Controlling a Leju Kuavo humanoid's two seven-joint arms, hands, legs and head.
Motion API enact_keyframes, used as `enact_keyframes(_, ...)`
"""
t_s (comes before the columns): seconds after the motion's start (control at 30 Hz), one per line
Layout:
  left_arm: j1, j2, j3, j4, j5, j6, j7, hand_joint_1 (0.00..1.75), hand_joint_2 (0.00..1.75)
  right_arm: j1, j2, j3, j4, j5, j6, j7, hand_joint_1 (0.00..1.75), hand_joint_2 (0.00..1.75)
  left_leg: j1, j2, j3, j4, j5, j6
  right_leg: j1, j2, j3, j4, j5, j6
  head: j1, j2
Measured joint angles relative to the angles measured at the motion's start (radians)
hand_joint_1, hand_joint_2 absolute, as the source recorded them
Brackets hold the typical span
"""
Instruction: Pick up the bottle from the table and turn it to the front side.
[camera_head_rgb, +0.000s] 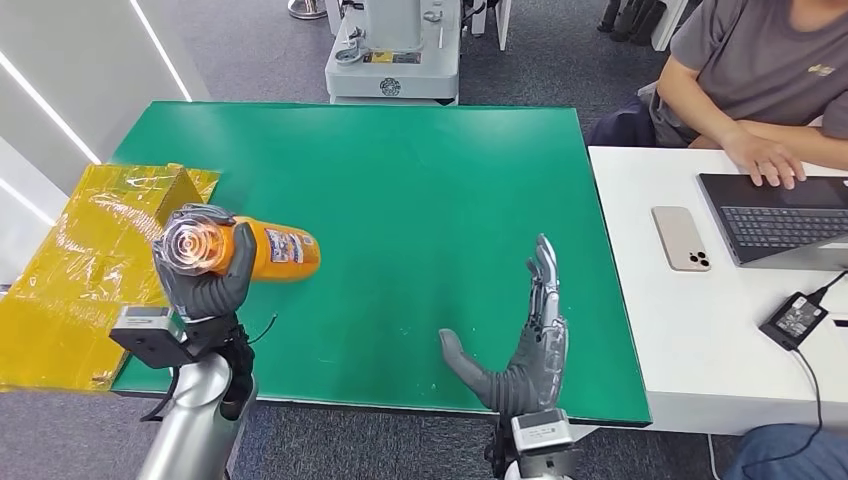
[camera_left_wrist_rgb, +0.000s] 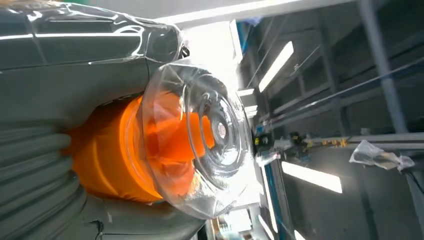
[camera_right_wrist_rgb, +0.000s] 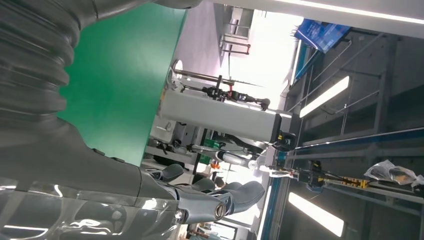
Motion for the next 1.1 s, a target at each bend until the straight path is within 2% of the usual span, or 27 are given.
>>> enact_keyframes(0.13, -0.036, 0.043, 0.007, -0.008, -0.188, 0.074, 0.053, 1.75, 1.75, 0.0, -0.002, 0.0, 0.0, 0.003, -0.001, 0.0, 0.0, 1.75, 0.0, 0.0, 0.0, 0.0, 0.001, -0.001, 0.0, 0.0, 0.0, 0.001, 0.0, 0.0, 0.0, 0.0)
enact_keyframes(0.43, -0.188, 0.207, 0.053, 0.039, -0.545, 0.213, 0.155, 1.75, 1.75, 0.001, -0.008, 0.004, 0.0, -0.006, 0.009, -0.005, 0.0, 1.75, 0.001, 0.0, 0.001, 0.0, 0.001, -0.002, 0.001, 0.001, 0.0, 0.001, 0.0, -0.001, 0.0, 0.0)
enact_keyframes(0.57, -0.285, 0.293, 0.055, 0.149, -0.822, 0.249, 0.266, 1.75, 1.75, 0.001, -0.008, 0.013, 0.003, -0.017, 0.006, -0.008, 0.0, 1.75, 0.001, 0.0, 0.001, 0.0, 0.001, -0.002, 0.001, 0.001, 0.0, 0.001, 0.0, -0.001, 0.0, 0.0)
enact_keyframes(0.7, -0.401, 0.376, 0.055, 0.316, -0.966, 0.268, 0.298, 1.75, 1.75, 0.001, -0.008, 0.021, 0.012, -0.031, 0.0, -0.012, 0.0, 1.75, 0.001, 0.002, 0.002, 0.0, 0.002, -0.002, 0.001, 0.002, 0.0, 0.002, 0.001, -0.002, 0.0, 0.0)
enact_keyframes(0.8, -0.458, 0.405, 0.045, 0.417, -1.071, 0.254, 0.323, 1.75, 1.75, 0.001, -0.008, 0.022, 0.016, -0.034, -0.004, -0.015, 0.0, 1.75, 0.001, 0.002, 0.002, 0.0, 0.002, -0.002, 0.001, 0.002, 0.0, 0.002, 0.001, -0.002, 0.0, 0.0)
enact_keyframes(0.9, -0.518, 0.42, 0.01, 0.541, -1.175, 0.184, 0.315, 1.75, 1.75, 0.001, -0.008, 0.022, 0.019, -0.035, -0.002, -0.02, 0.0, 1.75, 0.001, 0.001, 0.002, 0.0, 0.002, -0.002, 0.001, 0.002, 0.0, 0.001, 0.001, -0.002, 0.0, 0.0)
enact_keyframes(1.0, -0.566, 0.416, -0.039, 0.672, -1.219, 0.117, 0.303, 1.75, 1.75, 0.003, -0.008, 0.022, 0.019, -0.034, 0.007, -0.023, 0.0, 1.75, 0.001, 0.002, 0.002, 0.0, 0.002, -0.002, 0.001, 0.003, 0.0, 0.001, 0.001, -0.002, 0.0, 0.0)
enact_keyframes(1.1, -0.591, 0.403, -0.077, 0.779, -1.243, 0.089, 0.314, 1.75, 1.75, 0.008, -0.008, 0.021, 0.016, -0.031, 0.012, -0.023, 0.0, 1.75, 0.0, 0.003, 0.002, 0.0, 0.002, -0.002, 0.0, 0.003, 0.0, 0.001, 0.001, -0.001, 0.0, 0.0)
